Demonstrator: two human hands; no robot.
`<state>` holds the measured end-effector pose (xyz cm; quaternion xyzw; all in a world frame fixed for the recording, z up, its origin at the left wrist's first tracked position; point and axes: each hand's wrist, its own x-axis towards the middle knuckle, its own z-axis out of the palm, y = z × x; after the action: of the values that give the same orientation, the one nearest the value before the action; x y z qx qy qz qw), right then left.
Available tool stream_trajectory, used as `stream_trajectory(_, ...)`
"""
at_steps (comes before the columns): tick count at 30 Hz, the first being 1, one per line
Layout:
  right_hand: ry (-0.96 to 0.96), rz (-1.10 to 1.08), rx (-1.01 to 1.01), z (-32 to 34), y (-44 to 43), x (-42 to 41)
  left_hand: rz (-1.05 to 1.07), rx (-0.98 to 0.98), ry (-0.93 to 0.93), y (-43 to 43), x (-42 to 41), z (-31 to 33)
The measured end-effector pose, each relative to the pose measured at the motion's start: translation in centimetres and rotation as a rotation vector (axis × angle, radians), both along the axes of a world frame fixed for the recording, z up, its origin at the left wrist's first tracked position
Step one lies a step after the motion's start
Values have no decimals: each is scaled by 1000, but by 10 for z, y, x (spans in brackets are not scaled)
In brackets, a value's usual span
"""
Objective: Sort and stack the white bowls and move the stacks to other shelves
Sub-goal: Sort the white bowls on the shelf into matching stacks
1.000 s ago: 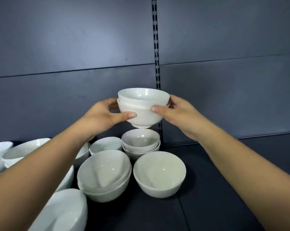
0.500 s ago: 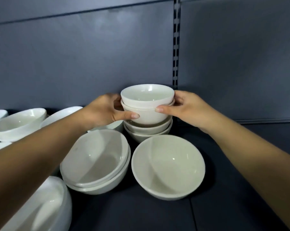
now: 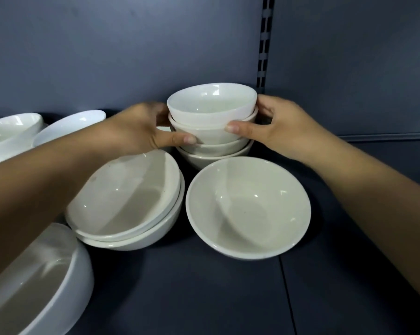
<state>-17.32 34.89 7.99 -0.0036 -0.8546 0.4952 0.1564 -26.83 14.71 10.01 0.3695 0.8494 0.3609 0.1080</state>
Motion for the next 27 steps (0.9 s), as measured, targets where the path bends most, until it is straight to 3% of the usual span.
stream_trajectory(8, 7, 24, -41, -10, 3, -5, -4, -37, 55, 0, -5, -4)
stream_trajectory(14, -89, -29, 92, 3, 0, 7, 64, -297, 179, -3, 19, 23)
stream_trajectory(18, 22, -36, 152, 20, -6, 52, 144, -137, 338, -21, 53, 45)
stream_trajectory(20, 59, 94, 229, 24, -19, 82, 120, -159, 332, -35, 74, 45)
stream_trajectory(23, -11, 252, 371, 17, -34, 114, -23, -370, 423, -52, 107, 28)
stream_trajectory(27, -143, 360, 737, -5, -37, 118, -70, -658, 517, -59, 116, 7)
